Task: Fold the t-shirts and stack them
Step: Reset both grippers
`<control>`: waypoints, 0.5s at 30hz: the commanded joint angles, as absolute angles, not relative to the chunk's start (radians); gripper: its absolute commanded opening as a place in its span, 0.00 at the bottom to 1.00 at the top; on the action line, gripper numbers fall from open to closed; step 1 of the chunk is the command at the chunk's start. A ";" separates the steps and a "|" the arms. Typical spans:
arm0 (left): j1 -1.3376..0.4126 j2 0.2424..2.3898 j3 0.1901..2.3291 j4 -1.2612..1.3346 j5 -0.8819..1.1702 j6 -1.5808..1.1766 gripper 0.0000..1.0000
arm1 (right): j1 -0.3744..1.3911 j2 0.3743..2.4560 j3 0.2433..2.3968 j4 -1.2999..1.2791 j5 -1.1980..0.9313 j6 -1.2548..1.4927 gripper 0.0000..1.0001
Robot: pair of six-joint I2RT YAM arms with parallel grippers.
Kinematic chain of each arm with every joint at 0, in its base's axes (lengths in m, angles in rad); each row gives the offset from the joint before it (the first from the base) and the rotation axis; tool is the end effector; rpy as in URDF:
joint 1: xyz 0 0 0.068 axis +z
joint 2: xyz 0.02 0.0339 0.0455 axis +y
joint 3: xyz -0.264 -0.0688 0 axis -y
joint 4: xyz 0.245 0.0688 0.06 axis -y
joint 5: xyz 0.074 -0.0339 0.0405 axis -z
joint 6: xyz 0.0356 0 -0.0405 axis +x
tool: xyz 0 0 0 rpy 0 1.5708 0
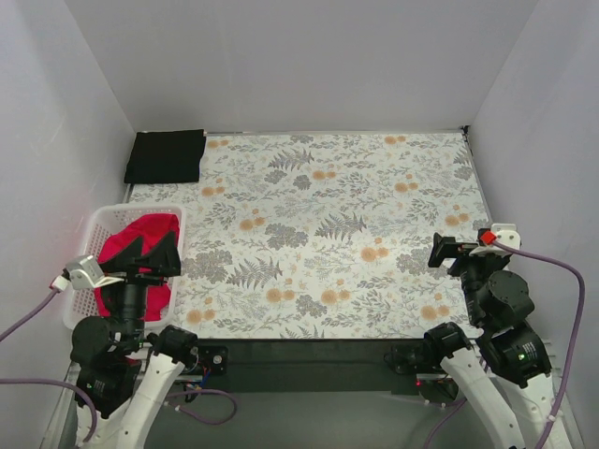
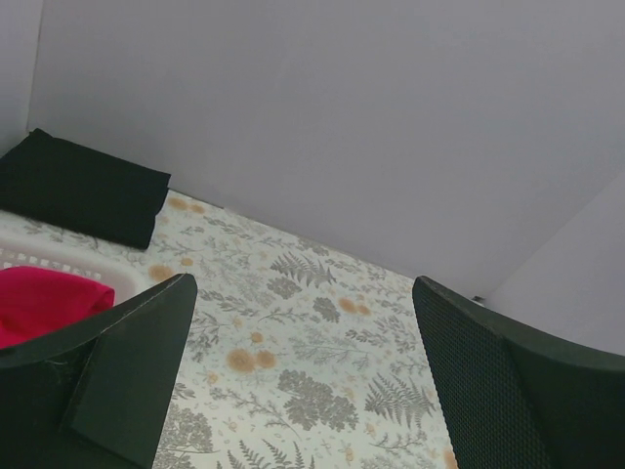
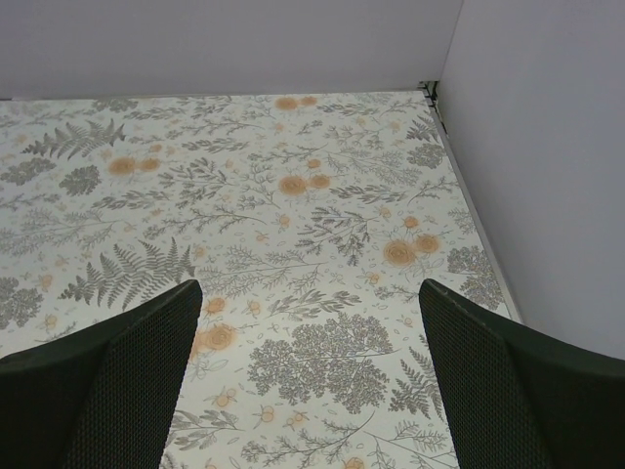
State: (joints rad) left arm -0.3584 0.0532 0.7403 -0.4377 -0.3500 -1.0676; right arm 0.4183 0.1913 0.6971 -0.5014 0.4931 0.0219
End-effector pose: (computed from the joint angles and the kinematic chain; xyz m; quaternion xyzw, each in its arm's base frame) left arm 0.0154 0.0073 0.3558 -0.3387 0.5190 -0.4278 0.6580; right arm 0.0538 0.0055 0.3354 0.0348 0.7049 -0.0180 0.7082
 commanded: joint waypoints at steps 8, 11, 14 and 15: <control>-0.359 -0.078 0.535 -0.359 -0.391 -1.032 0.93 | 0.414 0.153 0.647 -0.374 0.525 -0.034 0.98; -0.360 -0.061 0.519 -0.334 -0.374 -1.011 0.93 | 0.416 0.147 0.631 -0.364 0.512 -0.035 0.98; -0.359 -0.055 0.506 -0.319 -0.387 -1.006 0.93 | 0.414 0.132 0.609 -0.348 0.505 -0.032 0.98; -0.359 -0.054 0.505 -0.318 -0.387 -1.003 0.93 | 0.414 0.126 0.604 -0.342 0.505 -0.032 0.98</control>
State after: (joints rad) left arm -0.3588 0.0010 0.5152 -0.3546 -0.3817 -1.0275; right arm 0.4183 0.1493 0.6186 -0.4149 0.5007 -0.0162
